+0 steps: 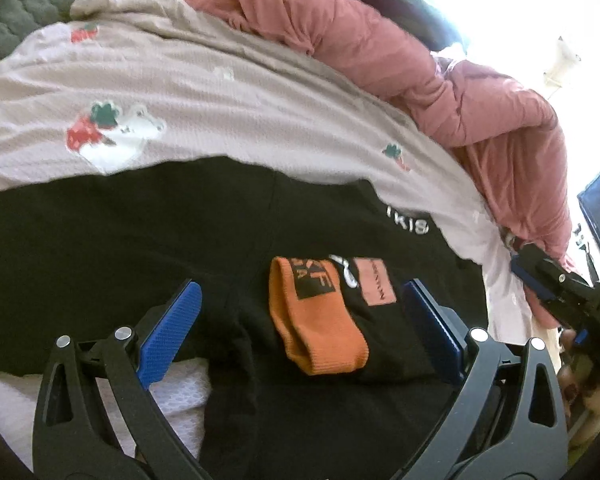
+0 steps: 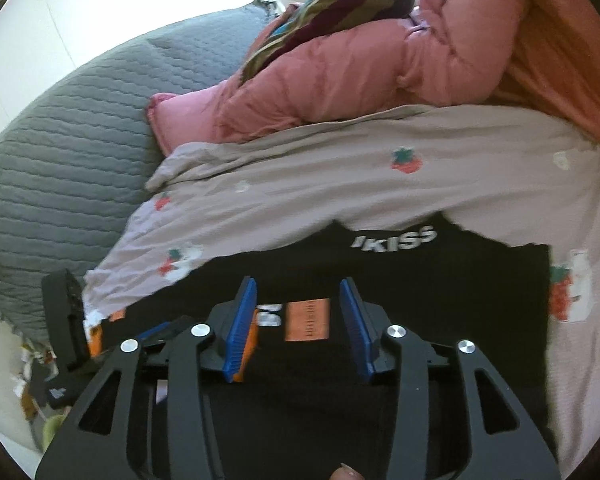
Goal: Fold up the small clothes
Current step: 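Grasp the folded orange cuff with the left gripper, straighten it, release, then move the left gripper to the other sleeve's orange cuff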
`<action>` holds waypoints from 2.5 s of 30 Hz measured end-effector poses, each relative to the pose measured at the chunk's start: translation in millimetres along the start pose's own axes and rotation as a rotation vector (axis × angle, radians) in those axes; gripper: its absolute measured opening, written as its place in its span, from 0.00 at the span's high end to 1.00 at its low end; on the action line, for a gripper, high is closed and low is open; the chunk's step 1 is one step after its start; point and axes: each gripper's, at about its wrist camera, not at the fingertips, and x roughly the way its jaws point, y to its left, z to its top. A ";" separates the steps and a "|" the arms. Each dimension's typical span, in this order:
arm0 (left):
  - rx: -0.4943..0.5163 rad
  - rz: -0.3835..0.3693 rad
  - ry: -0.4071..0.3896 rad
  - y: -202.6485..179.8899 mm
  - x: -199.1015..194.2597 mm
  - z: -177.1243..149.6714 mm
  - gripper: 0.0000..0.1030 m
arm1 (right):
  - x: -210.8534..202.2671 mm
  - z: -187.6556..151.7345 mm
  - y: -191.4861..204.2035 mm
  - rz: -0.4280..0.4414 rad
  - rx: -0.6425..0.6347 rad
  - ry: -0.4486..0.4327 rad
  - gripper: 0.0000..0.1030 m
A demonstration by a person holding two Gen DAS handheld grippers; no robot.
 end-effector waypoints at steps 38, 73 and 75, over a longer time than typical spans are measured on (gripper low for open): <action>0.313 0.194 -0.011 -50.8 14.0 -22.5 0.65 | 24.0 -58.3 -67.5 -0.267 -0.057 0.150 0.55; 0.283 0.306 -0.085 -18.8 -38.7 -28.8 0.09 | -3.0 -58.5 -23.4 -0.194 -0.121 0.070 0.07; 0.268 0.309 -0.100 -14.5 -45.3 -28.0 0.09 | -3.8 -58.2 -17.1 -0.186 -0.133 0.065 0.07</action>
